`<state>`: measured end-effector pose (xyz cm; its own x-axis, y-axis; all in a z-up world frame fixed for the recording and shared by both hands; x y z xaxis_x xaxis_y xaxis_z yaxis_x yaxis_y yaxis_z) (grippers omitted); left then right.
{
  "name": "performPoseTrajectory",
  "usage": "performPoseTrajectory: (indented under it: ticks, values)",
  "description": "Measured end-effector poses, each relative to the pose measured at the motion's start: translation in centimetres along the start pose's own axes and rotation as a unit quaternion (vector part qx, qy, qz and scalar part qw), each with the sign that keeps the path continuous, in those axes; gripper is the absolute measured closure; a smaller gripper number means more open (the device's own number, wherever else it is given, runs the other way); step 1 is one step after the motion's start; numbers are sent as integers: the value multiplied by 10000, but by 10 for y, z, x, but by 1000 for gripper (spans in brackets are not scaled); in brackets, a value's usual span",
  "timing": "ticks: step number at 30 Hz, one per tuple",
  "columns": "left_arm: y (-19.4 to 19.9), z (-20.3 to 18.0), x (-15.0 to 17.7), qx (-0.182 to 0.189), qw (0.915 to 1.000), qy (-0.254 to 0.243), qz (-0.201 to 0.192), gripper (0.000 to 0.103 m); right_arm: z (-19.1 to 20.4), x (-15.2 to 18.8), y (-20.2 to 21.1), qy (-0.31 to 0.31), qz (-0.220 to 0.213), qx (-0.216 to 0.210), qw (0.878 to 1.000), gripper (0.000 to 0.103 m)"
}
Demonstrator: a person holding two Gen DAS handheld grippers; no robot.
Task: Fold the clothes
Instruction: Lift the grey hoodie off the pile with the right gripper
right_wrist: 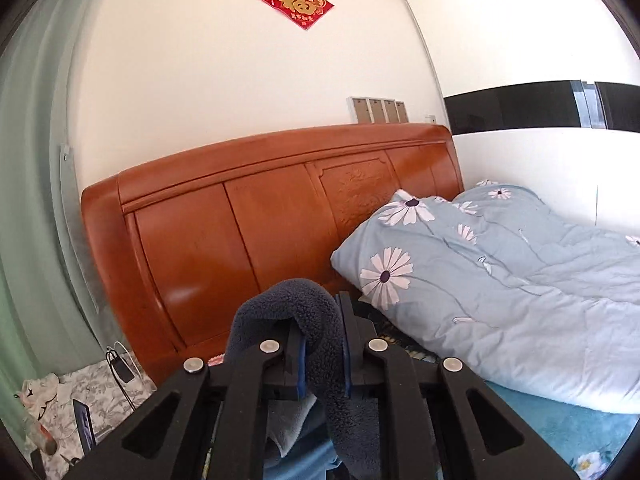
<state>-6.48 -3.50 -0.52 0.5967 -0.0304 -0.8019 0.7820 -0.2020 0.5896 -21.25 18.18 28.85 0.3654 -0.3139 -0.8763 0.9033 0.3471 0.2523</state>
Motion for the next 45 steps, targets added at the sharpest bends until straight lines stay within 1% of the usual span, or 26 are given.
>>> performPoseTrajectory:
  ticks: [6, 13, 15, 16, 18, 24, 27, 29, 33, 35, 37, 38, 40, 42, 45]
  values:
    - [5, -26, -6, 97, 9994, -331, 37, 0, 4, -34, 33, 222, -214, 58, 9995, 90]
    - [6, -37, -9, 406, 9990, -125, 165, 0, 8, -78, 80, 312, -586, 221, 9975, 90]
    - [9, -43, -11, 417, 9989, -155, 133, 0, 7, -93, 94, 289, -730, 297, 9965, 90]
    - [11, -46, -12, 406, 9989, -198, 115, 0, 7, -100, 105, 295, -838, 371, 9954, 90]
    - [16, -53, -14, 427, 9986, -287, 91, 0, 4, -113, 128, 290, -1032, 386, 9935, 90]
    - [31, -77, -21, 574, 9970, -524, 12, 0, -19, -143, 212, 255, -1562, 650, 9853, 90]
    - [35, -93, -21, 671, 9956, -647, 34, 0, -45, -151, 260, 159, -1794, 822, 9802, 90]
    - [36, -104, -19, 747, 9946, -722, 67, 0, -64, -155, 290, 136, -1957, 1051, 9749, 90]
    - [35, -130, -16, 869, 9920, -913, 111, 0, -108, -157, 354, -54, -2282, 1453, 9627, 90]
    - [32, -143, -14, 965, 9903, -984, 158, 0, -132, -155, 388, -145, -2445, 1708, 9544, 90]
    - [28, -157, -11, 1080, 9885, -1037, 230, 0, -154, -152, 423, -129, -2632, 2036, 9429, 90]
    - [25, -163, -9, 1132, 9875, -1063, 264, 0, -166, -148, 438, -148, -2642, 2169, 9397, 90]
    - [20, -177, -6, 1227, 9854, -1133, 315, 0, -192, -132, 457, -164, -2385, 2505, 9381, 90]
    - [13, -192, -2, 1262, 9834, -1244, 395, 0, -214, -105, 455, -116, -2039, 2905, 9348, 90]
    - [2, -214, 1, 1262, 9801, -1461, 469, 0, -272, -39, 453, -336, -1347, 3454, 9281, 90]
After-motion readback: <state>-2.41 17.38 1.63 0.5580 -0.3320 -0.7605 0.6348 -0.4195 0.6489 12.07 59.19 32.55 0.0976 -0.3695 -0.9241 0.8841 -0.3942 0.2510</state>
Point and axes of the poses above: each gripper's, at about its wrist camera, not at the fingertips, and y roughly against the way its jaws point, z to its left, x to its underside, the point moved 6 cm from there along -y, roughly the way its jaws point, and after that the axes turned 13 degrees about -y, right-handed, at the moved point
